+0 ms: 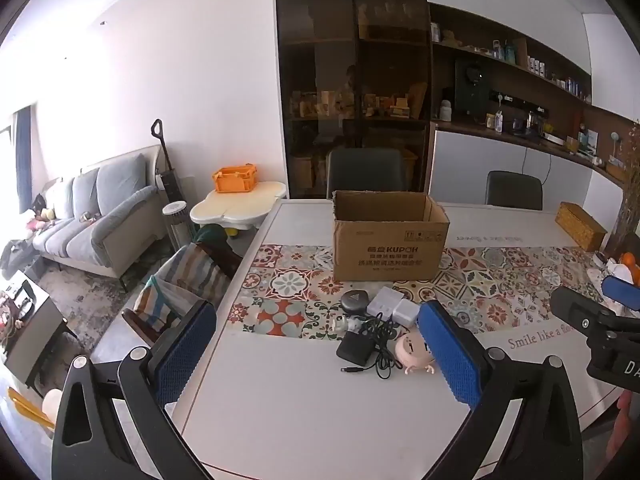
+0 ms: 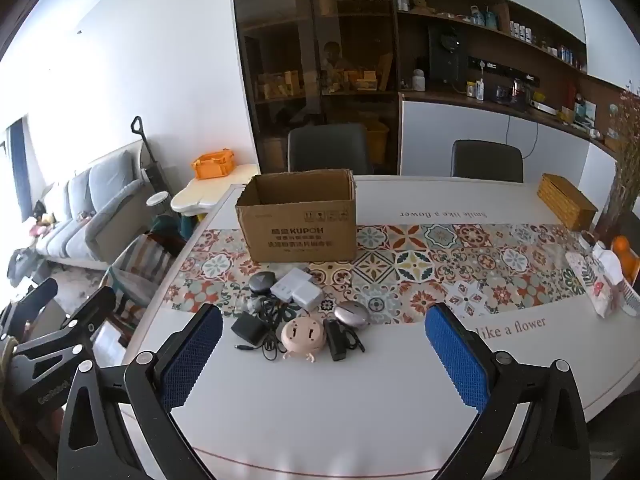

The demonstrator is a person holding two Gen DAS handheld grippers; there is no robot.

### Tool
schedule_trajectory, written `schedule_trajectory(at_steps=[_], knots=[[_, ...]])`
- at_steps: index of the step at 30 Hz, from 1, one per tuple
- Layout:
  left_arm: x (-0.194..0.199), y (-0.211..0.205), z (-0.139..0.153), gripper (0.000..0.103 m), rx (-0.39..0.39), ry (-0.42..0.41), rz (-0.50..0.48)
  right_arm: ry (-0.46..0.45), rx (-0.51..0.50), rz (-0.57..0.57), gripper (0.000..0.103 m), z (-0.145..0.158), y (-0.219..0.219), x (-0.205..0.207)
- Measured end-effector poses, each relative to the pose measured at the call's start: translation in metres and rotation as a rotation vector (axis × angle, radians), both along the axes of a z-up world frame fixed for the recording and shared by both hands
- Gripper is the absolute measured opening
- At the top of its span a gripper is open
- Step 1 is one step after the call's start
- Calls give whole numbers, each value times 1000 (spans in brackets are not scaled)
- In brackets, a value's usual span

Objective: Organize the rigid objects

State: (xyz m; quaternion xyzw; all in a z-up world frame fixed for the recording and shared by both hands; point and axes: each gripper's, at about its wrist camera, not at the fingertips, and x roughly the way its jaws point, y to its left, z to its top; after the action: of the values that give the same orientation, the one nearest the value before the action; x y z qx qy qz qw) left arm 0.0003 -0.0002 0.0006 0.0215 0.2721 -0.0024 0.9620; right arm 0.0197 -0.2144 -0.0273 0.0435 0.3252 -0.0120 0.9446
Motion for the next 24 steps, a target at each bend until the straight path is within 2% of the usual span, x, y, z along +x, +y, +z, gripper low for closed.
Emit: schedule_trajectory(at_steps=[9,10,12,24], knots=[[-1,-4,1,103,-3,-8,26,-8,1,-7,102,-1,-1,1],[-6,1,7,103,-14,2,-11,-7,0,-6,102,-1,-1,5],[5,-1,-1,103,-10,2,-7,-9,2,-6,102,0,1,5],[7,-6,0,103,-10,-3,-11,-7,13,-8,102,-2,-1,4]])
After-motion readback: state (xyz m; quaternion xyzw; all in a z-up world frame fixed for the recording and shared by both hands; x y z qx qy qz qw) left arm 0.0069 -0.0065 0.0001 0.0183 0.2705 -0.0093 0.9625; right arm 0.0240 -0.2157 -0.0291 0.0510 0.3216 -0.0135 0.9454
